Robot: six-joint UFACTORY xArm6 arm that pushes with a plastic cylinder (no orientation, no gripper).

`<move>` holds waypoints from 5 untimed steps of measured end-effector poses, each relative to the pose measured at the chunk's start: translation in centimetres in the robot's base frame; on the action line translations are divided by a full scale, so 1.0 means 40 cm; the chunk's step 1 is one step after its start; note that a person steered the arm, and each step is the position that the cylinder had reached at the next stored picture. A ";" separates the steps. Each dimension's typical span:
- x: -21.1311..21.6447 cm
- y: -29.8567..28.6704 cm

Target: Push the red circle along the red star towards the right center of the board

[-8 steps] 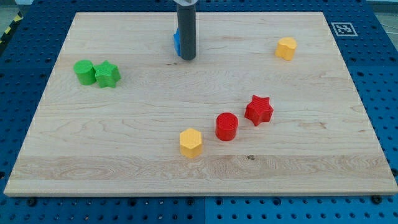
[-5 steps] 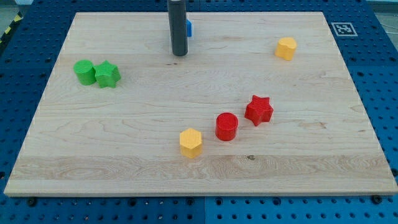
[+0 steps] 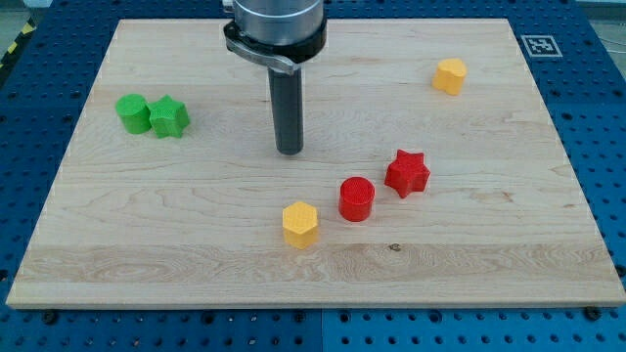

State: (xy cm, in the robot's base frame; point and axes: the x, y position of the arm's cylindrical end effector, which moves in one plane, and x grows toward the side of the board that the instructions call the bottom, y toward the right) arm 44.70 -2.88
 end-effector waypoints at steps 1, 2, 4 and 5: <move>0.055 0.021; 0.123 0.046; 0.177 0.048; 0.192 0.049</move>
State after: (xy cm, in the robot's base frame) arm 52.38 -0.93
